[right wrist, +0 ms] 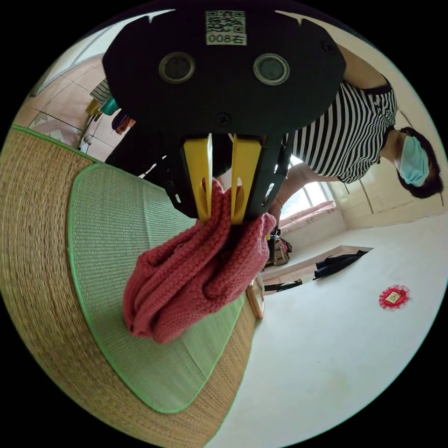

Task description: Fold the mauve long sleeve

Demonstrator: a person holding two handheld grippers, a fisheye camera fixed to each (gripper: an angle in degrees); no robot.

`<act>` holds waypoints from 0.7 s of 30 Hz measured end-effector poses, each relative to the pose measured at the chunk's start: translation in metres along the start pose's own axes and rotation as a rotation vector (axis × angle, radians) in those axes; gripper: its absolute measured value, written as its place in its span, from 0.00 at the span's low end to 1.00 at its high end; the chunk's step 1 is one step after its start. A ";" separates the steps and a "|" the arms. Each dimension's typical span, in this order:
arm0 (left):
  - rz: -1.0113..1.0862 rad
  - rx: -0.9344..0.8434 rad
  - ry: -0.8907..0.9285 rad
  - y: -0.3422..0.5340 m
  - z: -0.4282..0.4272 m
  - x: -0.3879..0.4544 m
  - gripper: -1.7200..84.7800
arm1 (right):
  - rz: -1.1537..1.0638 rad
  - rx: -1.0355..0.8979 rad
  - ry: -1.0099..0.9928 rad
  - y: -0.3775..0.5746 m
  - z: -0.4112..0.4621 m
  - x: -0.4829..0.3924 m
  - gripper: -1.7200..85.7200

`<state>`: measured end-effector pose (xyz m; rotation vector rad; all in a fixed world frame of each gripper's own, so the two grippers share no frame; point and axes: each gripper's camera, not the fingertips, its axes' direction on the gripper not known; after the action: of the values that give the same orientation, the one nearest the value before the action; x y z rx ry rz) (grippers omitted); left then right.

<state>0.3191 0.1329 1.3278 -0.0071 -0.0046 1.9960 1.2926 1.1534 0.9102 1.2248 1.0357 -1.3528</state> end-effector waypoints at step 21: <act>0.785 0.189 0.021 -0.339 0.428 0.210 0.17 | -0.738 0.321 0.476 0.155 -0.518 -0.318 0.10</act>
<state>0.5385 0.4645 1.7576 0.1066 0.2335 2.7725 1.5159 1.6805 1.1672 1.5196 1.7752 -1.8855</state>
